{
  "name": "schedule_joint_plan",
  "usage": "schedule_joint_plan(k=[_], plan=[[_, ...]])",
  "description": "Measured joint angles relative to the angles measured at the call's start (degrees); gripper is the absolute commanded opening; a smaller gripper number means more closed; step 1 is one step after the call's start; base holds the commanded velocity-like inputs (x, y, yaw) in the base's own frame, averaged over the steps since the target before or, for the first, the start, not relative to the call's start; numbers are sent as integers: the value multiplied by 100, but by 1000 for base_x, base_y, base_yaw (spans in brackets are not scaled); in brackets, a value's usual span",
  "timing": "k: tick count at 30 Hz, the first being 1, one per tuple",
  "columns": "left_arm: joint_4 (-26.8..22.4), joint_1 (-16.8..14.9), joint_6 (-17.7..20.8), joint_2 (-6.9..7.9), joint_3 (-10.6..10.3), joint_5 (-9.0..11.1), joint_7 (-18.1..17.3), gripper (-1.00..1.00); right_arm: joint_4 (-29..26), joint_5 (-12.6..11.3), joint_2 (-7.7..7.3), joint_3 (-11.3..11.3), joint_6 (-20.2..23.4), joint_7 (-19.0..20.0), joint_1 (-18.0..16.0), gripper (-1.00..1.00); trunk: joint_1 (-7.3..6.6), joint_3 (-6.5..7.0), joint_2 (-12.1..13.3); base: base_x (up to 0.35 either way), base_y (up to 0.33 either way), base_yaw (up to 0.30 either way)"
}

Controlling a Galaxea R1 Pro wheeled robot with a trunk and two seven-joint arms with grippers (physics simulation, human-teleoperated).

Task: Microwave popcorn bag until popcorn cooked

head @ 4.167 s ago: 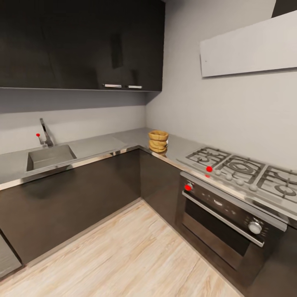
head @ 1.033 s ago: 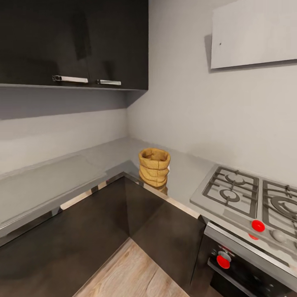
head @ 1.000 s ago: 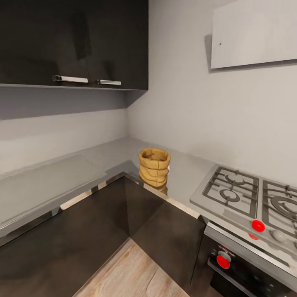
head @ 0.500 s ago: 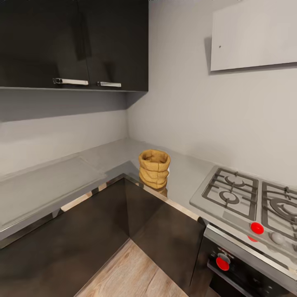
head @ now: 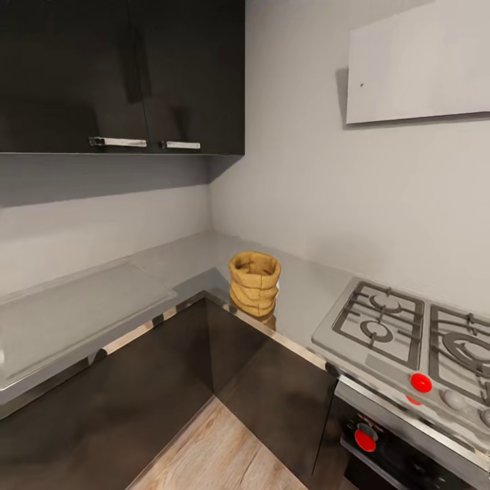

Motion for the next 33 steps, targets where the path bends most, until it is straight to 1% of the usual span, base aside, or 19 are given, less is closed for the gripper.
schedule_joint_plan(k=[21,30,33], plan=[[1,0,0,7,1,17,0,100,-2,-1,-5,0,5,-1,0,100,-461,377,843,0,0,0],[-1,-1,0,5,15,18,2,100,-4,9,-21,13,30,2,-4,100,-462,378,844,0,0,0],[0,1,0,7,16,18,0,100,-37,57,-28,49,29,45,-5,100,-462,378,844,0,0,0]])
